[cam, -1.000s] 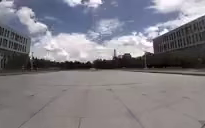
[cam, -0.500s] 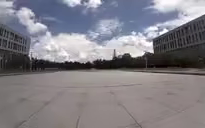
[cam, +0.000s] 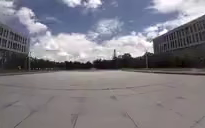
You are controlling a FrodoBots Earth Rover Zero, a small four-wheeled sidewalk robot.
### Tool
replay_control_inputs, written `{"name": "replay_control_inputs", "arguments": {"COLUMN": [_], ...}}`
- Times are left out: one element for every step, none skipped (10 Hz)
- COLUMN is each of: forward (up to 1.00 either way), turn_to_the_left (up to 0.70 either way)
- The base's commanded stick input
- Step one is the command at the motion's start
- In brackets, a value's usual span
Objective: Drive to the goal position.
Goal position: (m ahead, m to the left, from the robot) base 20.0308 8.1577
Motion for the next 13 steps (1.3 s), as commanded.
{"name": "replay_control_inputs", "arguments": {"forward": [0.7,0.7,0.7,0.7,0.7,0.7,0.7,0.7,0.7,0.7,0.7,0.7,0.7], "turn_to_the_left": [0.0,0.0,0.0,0.0,0.0,0.0,0.0,0.0,0.0,0.0,0.0,0.0,0.0]}}
